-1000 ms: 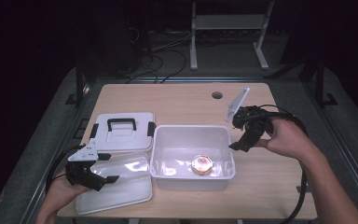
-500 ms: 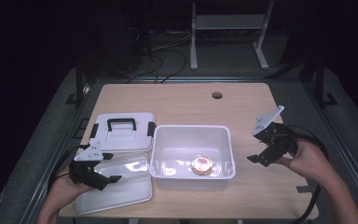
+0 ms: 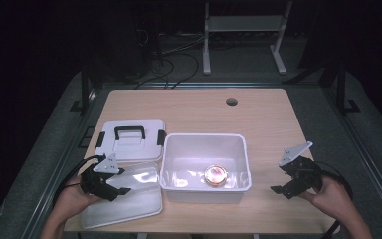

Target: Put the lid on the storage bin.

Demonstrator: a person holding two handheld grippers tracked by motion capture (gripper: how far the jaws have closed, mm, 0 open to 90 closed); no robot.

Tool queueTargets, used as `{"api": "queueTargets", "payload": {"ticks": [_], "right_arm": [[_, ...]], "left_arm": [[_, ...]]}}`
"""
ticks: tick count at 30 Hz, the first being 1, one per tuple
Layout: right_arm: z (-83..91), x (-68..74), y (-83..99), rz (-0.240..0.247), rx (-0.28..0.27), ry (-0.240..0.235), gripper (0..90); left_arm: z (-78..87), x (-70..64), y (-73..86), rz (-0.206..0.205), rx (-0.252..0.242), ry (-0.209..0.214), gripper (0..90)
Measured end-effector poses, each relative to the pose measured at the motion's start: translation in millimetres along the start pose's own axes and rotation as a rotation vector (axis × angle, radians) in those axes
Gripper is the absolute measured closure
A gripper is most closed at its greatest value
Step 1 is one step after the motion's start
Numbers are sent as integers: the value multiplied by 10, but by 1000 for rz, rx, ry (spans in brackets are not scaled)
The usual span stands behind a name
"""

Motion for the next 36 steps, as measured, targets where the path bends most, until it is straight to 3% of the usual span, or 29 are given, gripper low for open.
{"api": "queueTargets", "payload": {"ticks": [13, 24, 36], "right_arm": [[-215, 102, 251, -56, -32, 41, 186], [-303, 166, 268, -63, -30, 36, 174], [-326, 180, 240, -52, -48, 45, 170]], "left_arm": [[-59, -31, 36, -95, 114, 61, 511], [-147, -19, 61, -89, 194, 112, 563], [-186, -25, 74, -128, 269, 143, 776]]}}
Point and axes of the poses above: each handheld gripper's, and its own axes: z roughly backward along the jaws, y roughly out of its underside, x roughly to its left, the point moved 6 cm from there along -z, roughly forward along the jaws, and after that the axes turned 7 degrees about x, right-handed, at the moved point
